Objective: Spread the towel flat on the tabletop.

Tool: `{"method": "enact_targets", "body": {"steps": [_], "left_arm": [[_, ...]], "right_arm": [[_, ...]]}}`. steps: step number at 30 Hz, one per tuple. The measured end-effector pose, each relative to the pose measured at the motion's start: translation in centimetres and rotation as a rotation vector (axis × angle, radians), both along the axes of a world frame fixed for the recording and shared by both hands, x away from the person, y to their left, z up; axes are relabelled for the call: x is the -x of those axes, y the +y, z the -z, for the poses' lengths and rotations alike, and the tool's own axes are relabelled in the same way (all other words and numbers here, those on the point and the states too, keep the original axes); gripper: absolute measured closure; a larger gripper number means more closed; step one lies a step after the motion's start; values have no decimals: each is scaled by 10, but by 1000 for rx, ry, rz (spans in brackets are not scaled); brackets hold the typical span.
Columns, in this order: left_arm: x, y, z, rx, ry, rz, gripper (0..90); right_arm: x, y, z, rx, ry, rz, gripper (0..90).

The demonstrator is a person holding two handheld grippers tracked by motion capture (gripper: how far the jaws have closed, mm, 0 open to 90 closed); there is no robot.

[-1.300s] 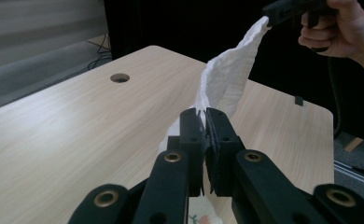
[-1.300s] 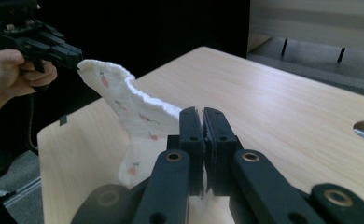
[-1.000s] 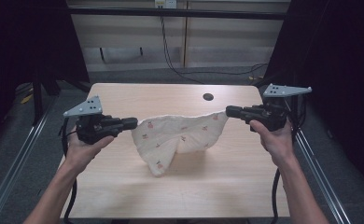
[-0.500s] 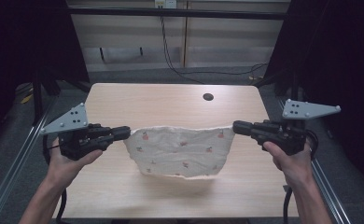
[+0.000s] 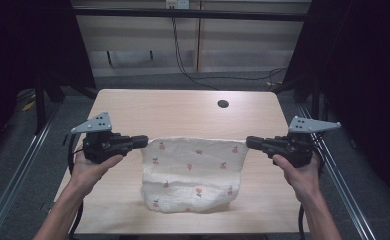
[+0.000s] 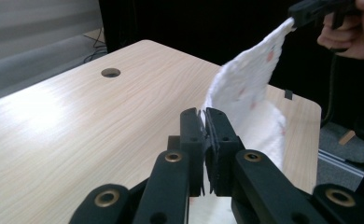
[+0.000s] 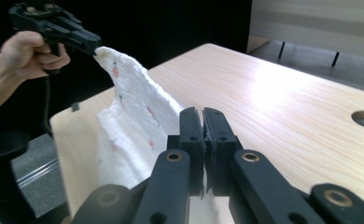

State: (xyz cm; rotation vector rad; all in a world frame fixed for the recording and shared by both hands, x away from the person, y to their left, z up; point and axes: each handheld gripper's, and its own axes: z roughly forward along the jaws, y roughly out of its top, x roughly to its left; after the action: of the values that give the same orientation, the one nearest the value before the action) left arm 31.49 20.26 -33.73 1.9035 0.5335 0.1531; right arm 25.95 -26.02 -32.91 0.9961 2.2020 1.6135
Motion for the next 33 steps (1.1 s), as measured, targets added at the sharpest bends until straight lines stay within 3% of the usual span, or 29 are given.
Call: {"method": "enact_targets", "body": {"steps": [3,6,9,10,11,16,18,20,21,23,24,33], "left_arm": [[-14,-6,8,-21,15,-18,868],[-19,-8,14,-16,37,-21,867],[-25,-5,29,-27,68,-45,867],[-25,-5,29,-27,68,-45,866],[-25,-4,32,-31,71,-51,866],[-28,5,38,-39,84,-76,866],[-31,9,40,-33,95,-82,867],[-28,11,42,7,122,-63,866],[-25,11,44,0,114,-61,866],[-27,9,50,-63,105,-88,866],[-27,9,50,-63,105,-88,866],[-76,9,82,-76,158,-173,866]], "right_arm": [[-19,3,10,26,14,14,875],[-28,3,14,24,28,20,875],[-50,4,20,25,73,22,875],[-50,4,20,25,73,22,875],[-59,7,23,64,86,27,875],[-72,10,35,68,112,31,875],[-77,10,42,56,119,33,874],[-81,11,48,53,121,40,874],[-83,12,50,50,120,40,874],[-87,17,56,52,122,35,874],[-87,17,56,52,122,35,874],[-109,24,81,41,143,60,874]]}}
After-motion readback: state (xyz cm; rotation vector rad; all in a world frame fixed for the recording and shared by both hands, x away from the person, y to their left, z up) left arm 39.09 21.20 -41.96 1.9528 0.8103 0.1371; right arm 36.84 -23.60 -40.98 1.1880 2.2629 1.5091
